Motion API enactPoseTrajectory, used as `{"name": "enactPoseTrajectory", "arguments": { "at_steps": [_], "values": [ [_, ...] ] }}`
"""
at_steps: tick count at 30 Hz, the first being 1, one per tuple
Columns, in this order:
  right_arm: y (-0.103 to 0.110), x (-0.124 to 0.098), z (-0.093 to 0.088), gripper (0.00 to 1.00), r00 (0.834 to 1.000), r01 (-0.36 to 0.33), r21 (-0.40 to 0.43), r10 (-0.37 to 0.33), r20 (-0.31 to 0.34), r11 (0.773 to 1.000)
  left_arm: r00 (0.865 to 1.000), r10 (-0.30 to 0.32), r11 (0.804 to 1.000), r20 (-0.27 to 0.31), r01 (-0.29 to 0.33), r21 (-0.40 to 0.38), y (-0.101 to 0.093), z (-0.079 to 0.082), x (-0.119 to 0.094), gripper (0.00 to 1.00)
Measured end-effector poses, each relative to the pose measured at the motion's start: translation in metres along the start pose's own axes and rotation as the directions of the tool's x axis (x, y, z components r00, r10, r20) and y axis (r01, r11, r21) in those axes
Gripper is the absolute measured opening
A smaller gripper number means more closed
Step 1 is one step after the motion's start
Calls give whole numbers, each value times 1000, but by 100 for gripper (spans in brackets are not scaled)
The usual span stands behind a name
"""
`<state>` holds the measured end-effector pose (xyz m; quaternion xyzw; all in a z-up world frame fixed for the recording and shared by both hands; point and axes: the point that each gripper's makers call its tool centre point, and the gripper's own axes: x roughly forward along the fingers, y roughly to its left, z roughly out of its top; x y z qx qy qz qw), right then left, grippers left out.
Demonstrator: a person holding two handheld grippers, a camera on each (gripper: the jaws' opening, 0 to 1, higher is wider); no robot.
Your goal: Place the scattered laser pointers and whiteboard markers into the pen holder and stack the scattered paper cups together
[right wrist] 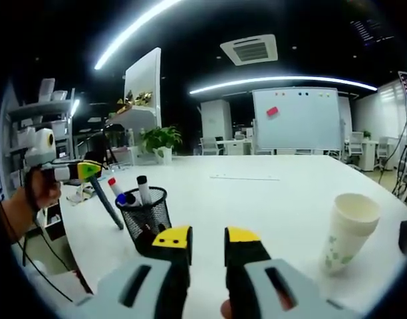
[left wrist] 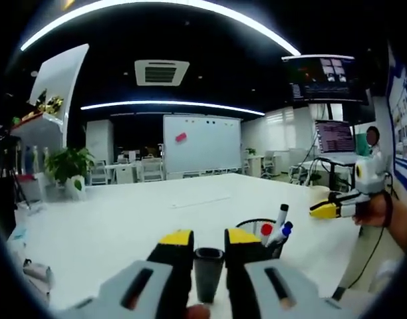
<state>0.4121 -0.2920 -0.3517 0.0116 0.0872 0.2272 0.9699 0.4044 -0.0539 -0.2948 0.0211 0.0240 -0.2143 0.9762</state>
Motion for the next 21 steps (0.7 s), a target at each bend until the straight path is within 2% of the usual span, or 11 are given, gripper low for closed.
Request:
{"name": "enactPoseTrajectory", "arguments": {
  "at_steps": [21],
  "values": [
    [-3, -1, -1, 20, 1000, 6, 5, -6, 1, 1000, 997, -82, 997, 4, 82, 6, -12, 16, 5, 18]
  ]
}}
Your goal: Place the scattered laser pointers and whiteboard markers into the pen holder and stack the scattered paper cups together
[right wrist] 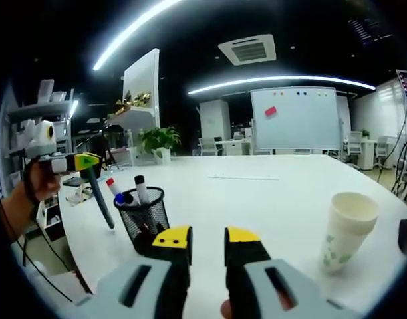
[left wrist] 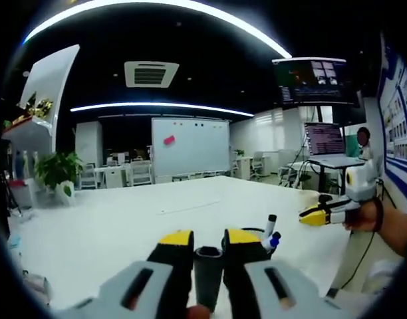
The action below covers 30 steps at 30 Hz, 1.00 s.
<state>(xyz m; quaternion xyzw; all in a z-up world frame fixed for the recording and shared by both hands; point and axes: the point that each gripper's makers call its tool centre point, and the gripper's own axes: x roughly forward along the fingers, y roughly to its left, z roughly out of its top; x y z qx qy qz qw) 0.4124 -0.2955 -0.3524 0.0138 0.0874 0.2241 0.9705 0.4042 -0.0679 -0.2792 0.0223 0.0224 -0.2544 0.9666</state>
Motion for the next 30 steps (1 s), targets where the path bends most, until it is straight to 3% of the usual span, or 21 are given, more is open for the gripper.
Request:
{"name": "enactPoseTrajectory", "arguments": {
  "at_steps": [8, 15, 23, 26, 30],
  "values": [
    [1, 0, 1, 20, 1000, -4, -2, 4, 3, 1000, 1000, -20, 1000, -5, 20, 0, -3, 2, 2, 18],
    [1, 0, 3, 20, 1000, -7, -2, 7, 6, 1000, 997, -79, 996, -14, 79, -33, -14, 6, 3, 18],
    [1, 0, 5, 20, 1000, -7, -5, 7, 8, 1000, 993, -117, 993, -11, 117, -6, -24, 13, 7, 18],
    [1, 0, 5, 20, 1000, -9, -6, 9, 9, 1000, 988, -148, 989, -35, 148, -1, -30, 10, 10, 18],
    [0, -1, 6, 20, 1000, -7, -6, 8, 10, 1000, 989, -147, 989, -31, 147, 12, -31, 12, 10, 18]
  ]
}}
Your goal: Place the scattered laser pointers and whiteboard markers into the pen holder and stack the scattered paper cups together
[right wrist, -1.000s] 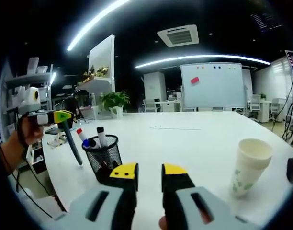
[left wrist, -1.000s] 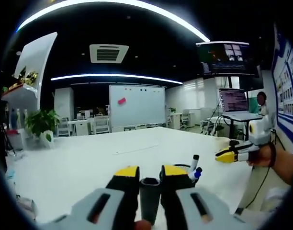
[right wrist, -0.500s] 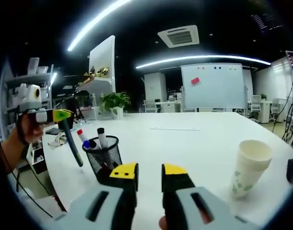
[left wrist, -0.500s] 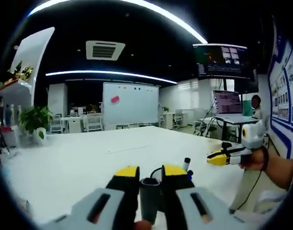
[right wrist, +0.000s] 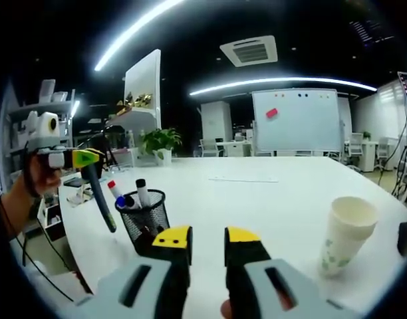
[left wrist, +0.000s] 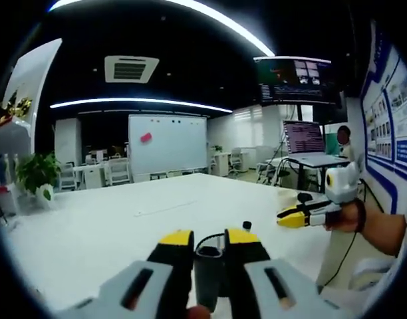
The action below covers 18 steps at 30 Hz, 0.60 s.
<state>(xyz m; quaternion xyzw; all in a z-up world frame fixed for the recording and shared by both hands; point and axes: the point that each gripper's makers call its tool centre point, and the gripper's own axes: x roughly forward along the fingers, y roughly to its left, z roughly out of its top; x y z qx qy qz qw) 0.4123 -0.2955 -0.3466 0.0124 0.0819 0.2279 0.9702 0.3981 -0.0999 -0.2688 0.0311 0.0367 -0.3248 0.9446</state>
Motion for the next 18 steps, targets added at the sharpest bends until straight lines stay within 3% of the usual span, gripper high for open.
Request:
{"name": "enactPoseTrajectory", "arguments": {
  "at_steps": [13, 18],
  "values": [
    [-1, -1, -2, 20, 1000, 2, 5, -2, -2, 1000, 1000, 7, 1000, 11, -8, 13, 3, 9, 0, 18],
    [1, 0, -4, 20, 1000, 0, 8, 0, -7, 1000, 1000, 14, 1000, -11, -14, 28, 9, 7, 5, 18]
  ]
}}
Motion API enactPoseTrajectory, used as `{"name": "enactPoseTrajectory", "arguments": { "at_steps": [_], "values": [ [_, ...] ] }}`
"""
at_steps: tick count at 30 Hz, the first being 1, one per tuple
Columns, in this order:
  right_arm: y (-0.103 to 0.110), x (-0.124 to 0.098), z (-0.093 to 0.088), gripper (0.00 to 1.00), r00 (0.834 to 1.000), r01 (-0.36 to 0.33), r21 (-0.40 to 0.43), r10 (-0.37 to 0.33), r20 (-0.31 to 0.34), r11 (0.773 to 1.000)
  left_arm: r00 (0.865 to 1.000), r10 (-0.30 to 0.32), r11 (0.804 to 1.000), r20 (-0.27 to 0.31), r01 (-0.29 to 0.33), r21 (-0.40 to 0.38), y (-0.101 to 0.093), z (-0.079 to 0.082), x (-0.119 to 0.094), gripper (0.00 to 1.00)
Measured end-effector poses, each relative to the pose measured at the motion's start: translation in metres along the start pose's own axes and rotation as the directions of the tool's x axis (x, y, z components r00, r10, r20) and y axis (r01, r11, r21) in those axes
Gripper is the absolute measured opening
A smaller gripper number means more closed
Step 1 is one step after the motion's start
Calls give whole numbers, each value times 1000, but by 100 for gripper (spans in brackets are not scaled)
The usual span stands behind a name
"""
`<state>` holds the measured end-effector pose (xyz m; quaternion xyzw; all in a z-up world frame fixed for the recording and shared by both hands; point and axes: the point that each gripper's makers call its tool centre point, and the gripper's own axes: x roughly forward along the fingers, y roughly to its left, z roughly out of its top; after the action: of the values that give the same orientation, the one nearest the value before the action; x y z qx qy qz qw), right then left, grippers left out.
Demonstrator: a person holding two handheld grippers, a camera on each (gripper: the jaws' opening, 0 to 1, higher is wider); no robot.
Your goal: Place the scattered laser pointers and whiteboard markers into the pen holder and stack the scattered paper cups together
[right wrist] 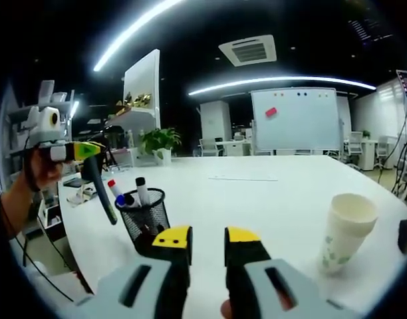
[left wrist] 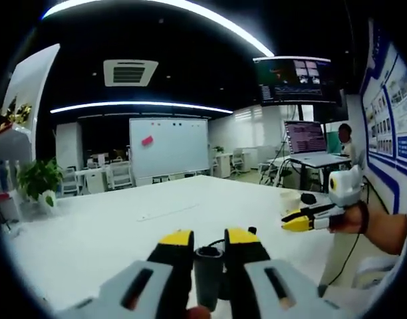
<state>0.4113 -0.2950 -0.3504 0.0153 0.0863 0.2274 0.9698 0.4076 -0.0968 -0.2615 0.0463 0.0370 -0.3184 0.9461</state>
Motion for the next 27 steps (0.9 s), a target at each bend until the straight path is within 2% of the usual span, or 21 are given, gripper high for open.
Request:
{"name": "enactPoseTrajectory", "arguments": {
  "at_steps": [2, 10, 14, 20, 26, 27],
  "values": [
    [2, 0, 0, 20, 1000, -4, -6, 4, -4, 1000, 1000, 0, 1000, -15, 0, 5, 1, -1, 0, 18],
    [1, 0, -1, 20, 1000, -5, 4, 5, 1, 1000, 1000, 5, 1000, -17, -4, 23, 6, 11, 2, 18],
    [3, 1, -2, 20, 1000, -12, 5, 12, 1, 1000, 999, 10, 1000, -37, -10, 24, 9, 9, 6, 18],
    [2, 0, -3, 20, 1000, -6, 11, 6, 0, 1000, 1000, -16, 999, -1, 16, 35, 5, 24, 7, 18],
    [2, 0, -2, 20, 1000, -5, 7, 5, 0, 1000, 999, -34, 999, 23, 34, 9, 6, 36, 8, 18],
    [2, 0, 0, 20, 1000, -4, 13, 4, 5, 1000, 998, -59, 998, 37, 60, -17, 2, 40, 8, 18]
  ]
}}
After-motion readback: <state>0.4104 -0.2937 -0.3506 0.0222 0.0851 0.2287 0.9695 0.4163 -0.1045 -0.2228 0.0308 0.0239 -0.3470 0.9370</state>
